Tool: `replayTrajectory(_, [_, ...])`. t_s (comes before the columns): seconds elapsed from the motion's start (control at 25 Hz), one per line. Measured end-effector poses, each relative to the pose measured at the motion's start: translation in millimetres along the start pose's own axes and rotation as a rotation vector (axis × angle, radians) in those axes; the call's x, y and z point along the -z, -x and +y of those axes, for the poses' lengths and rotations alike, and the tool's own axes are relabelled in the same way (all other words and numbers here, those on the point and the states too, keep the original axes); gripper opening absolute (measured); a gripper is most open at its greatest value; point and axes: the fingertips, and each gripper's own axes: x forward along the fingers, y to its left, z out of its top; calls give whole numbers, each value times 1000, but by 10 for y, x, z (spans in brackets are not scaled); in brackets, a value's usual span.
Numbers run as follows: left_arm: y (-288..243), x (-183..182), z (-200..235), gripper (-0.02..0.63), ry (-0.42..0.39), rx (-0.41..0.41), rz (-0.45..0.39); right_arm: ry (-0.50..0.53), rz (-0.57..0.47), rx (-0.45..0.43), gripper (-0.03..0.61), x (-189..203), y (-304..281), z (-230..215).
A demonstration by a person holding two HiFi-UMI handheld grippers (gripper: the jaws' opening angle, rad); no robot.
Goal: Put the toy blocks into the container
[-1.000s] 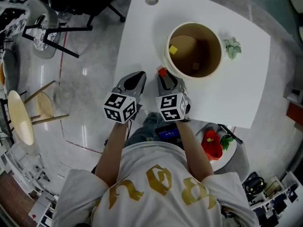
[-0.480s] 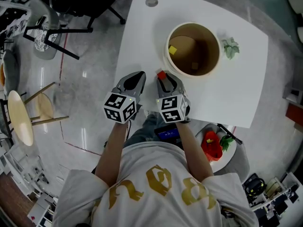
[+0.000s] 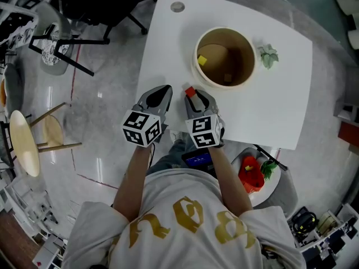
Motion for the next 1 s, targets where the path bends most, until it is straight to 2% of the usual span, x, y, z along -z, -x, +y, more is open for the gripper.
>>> replayTrajectory(0.24, [65, -75, -63, 2, -3, 12, -25, 1, -11, 8, 153, -43, 102, 28])
replayTrajectory(0.64, [164, -259, -160, 2, -7, 29, -79, -102, -71, -8, 155, -245, 350, 84])
replayTrajectory(1.0, [196, -462, -296, 2, -32, 56, -120, -123, -129, 15, 155, -418, 601, -43])
